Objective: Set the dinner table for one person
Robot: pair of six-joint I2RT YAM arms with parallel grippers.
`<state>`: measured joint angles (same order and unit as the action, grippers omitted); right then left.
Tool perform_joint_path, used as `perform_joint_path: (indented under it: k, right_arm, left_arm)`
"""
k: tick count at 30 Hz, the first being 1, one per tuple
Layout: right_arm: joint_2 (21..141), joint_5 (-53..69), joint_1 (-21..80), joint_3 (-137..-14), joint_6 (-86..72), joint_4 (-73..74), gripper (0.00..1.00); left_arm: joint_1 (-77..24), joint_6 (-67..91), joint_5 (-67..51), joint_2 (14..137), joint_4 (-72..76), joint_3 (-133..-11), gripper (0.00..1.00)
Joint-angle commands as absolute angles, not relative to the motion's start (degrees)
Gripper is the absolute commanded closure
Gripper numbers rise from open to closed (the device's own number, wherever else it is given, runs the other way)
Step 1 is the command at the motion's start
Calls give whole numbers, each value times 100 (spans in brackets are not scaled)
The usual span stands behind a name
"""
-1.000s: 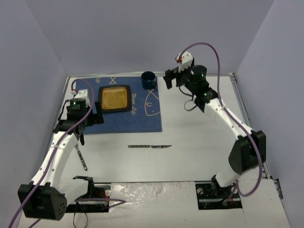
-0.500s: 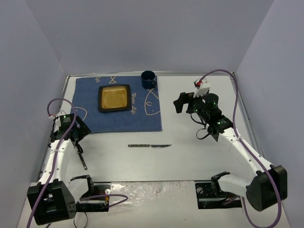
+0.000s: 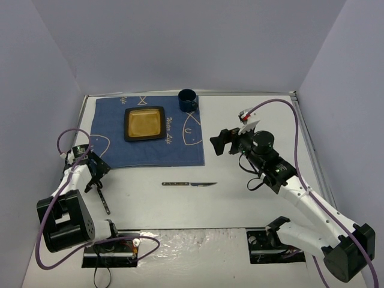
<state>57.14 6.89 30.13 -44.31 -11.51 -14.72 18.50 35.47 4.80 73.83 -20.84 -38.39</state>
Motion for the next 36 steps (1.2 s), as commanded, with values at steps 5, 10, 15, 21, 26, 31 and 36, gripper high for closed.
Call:
perform_joint_path:
  k: [5,10,15,21,26,31,36]
  right_arm:
    - [5366,218,3287,-4465,-932,-1758,0]
    - [5296,120,3352,-4444,-897,-1749,0]
    - [5255,93,3375,-4430,-892,-1758,0]
    - [5264,88,3375,-4430,-888,-1749,0]
    - [5320,105,3375,-4438,-882,-1749,0]
    - [5352,105,3375,-4438,-873,-1758,0]
    - [5425,132,3375,-4447,-870,-1767,0]
  left_arm:
    - [1951,3745,462,7515,-1945,-3845,34]
    - [1955,3813,432,7545,-2073,-3732,50]
    - [1960,3930,324,7708,-2130,-3660,67]
    - [1960,4042,238,7831,-2153,-3543,96]
    - [1960,4128,246,7611,-2331,-3545,100]
    - [1960,4131,281,7124,-2540,-3612,100]
    - [1960,3904,354,6908,-2666,-3808,100]
